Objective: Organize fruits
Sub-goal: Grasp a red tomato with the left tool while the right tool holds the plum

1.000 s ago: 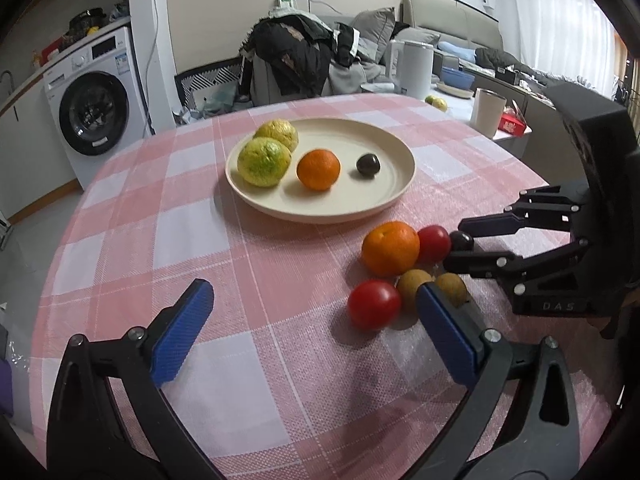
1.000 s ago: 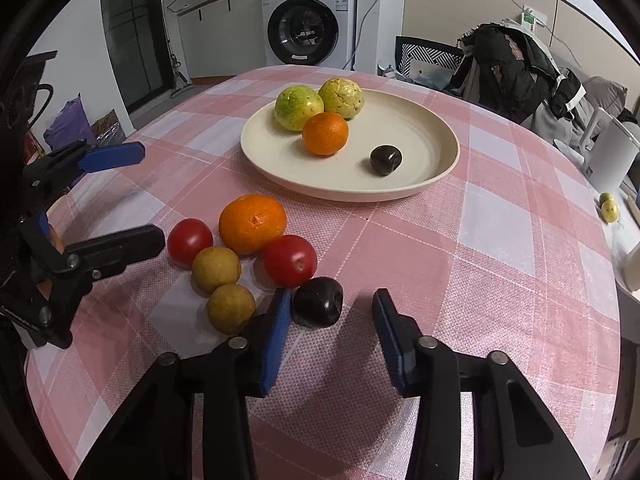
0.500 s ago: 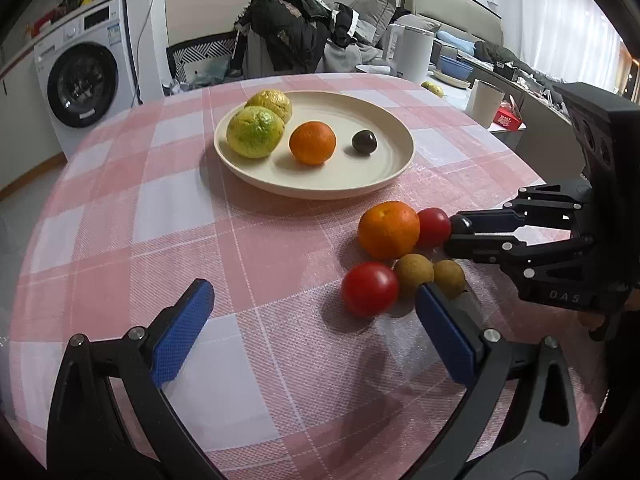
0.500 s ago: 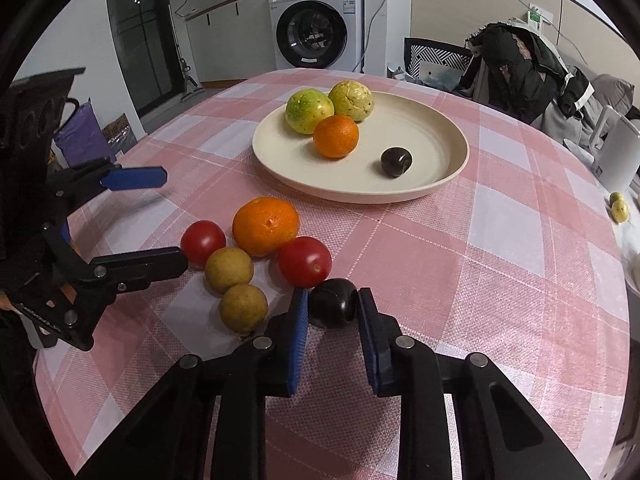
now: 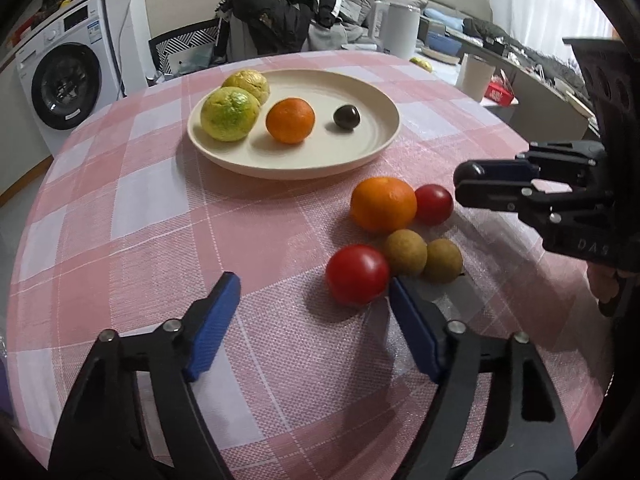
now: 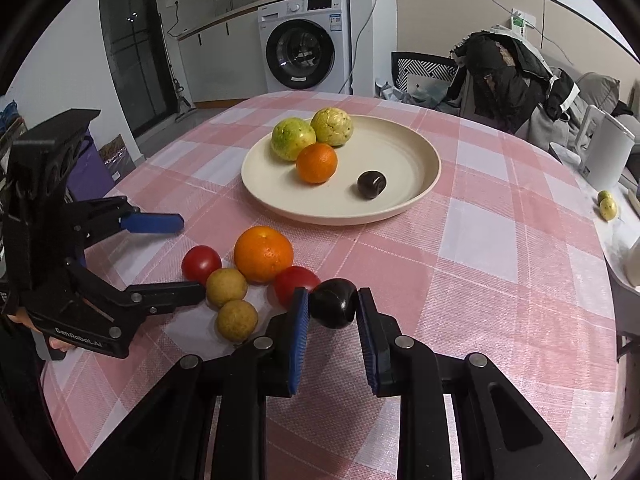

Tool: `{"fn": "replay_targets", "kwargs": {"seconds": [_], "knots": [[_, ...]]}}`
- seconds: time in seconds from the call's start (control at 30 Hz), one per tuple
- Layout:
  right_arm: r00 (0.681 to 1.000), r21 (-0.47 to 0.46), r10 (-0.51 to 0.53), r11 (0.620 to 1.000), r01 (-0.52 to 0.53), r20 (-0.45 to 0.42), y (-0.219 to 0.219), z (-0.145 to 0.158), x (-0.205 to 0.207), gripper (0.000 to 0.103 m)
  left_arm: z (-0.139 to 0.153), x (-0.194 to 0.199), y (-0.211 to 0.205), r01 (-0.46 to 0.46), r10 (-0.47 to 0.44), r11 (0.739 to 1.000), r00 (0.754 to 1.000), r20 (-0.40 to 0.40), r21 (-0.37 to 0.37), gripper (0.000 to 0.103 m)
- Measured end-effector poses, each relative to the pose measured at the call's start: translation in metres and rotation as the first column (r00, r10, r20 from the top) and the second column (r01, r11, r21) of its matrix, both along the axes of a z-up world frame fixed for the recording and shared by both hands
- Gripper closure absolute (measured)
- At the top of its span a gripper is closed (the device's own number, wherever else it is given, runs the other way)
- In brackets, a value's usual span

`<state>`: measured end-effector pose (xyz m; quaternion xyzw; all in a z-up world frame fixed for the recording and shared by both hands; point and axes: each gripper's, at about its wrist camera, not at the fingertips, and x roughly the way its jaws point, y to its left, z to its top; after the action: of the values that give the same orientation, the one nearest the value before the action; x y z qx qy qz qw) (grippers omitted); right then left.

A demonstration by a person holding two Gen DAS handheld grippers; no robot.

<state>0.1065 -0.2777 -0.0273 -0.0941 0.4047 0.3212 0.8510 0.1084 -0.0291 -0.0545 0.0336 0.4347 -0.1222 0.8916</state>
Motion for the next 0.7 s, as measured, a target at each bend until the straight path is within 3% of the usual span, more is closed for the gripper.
{"fn": "replay_targets", "kwargs": {"seconds": [0.3, 0.53, 0.6, 0.7], "knots": [[1.000, 0.000, -0.004, 1.000, 0.004, 0.002, 0.000, 0.001, -0.001, 0.078, 0.000, 0.001, -0.011, 0.054, -0.054, 0.998, 0.999, 0.001, 0.011, 0.057], [1.000, 0.002, -0.008, 1.000, 0.008, -0.001, -0.001, 0.001, 0.001, 0.078, 0.000, 0.000, -0.014, 0.077, -0.077, 0.997, 0.997, 0.006, 0.005, 0.066], [1.000, 0.005, -0.008, 1.000, 0.008, -0.002, -0.001, 0.001, 0.001, 0.078, 0.001, 0.000, -0.014, 0.081, -0.081, 0.997, 0.997, 0.007, 0.002, 0.074], [1.000, 0.005, -0.011, 1.000, 0.011, -0.004, -0.001, 0.000, 0.002, 0.078, 0.001, -0.001, -0.013, 0.080, -0.080, 0.997, 0.997, 0.008, -0.004, 0.075]]}}
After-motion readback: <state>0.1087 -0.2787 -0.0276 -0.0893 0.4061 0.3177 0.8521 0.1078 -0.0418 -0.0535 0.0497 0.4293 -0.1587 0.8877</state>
